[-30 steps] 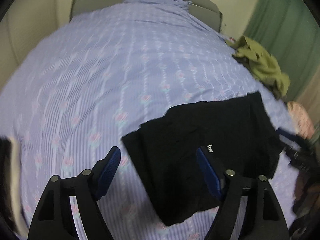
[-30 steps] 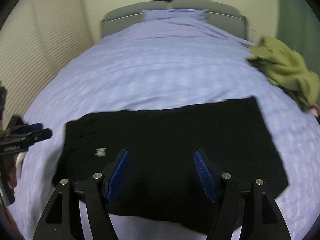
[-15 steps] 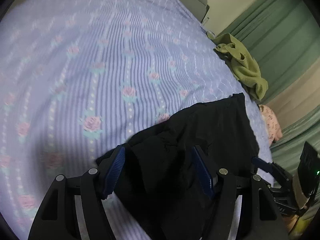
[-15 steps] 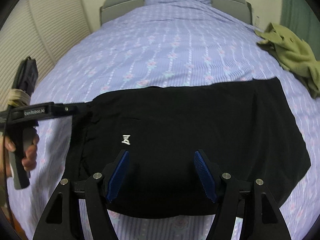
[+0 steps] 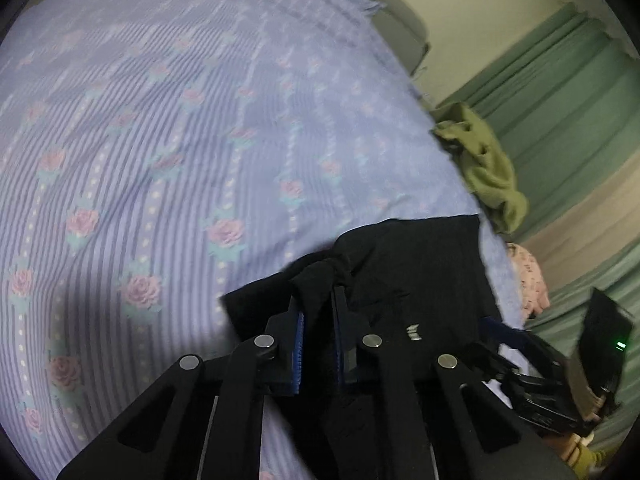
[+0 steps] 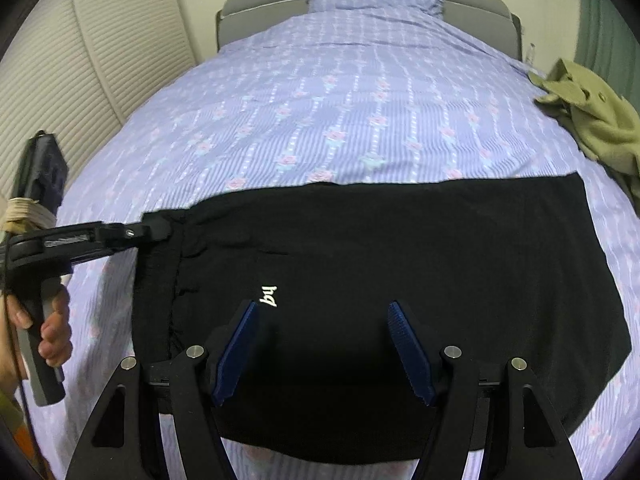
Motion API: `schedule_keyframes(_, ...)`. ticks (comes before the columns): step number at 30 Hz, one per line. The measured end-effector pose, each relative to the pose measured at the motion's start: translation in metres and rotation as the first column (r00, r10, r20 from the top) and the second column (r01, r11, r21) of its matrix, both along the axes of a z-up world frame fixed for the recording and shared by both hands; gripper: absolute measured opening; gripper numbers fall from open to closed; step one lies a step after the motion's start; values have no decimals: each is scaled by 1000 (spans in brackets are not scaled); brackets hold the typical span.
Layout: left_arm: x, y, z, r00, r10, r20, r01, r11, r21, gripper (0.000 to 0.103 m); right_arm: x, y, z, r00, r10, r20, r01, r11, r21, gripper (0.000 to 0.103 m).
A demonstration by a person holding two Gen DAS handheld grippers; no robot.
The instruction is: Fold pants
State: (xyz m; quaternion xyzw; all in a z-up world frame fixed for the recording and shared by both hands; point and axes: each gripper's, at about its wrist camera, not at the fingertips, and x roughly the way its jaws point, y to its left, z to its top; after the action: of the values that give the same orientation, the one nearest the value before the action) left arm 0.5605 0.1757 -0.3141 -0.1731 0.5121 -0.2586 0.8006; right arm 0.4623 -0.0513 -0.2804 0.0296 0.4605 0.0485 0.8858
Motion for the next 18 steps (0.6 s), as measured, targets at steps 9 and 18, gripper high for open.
schedule_keyframes(9,-11,-2,12,995,69,71,-87,952,294,53,-2,-4,-4,999,-36,-28,36,999,-24,68)
schedule_keyframes(18,-62,-10,33,997,11,79,-25,984,176,76,-18,-15,9,999,-37,19,38,997,-74,76)
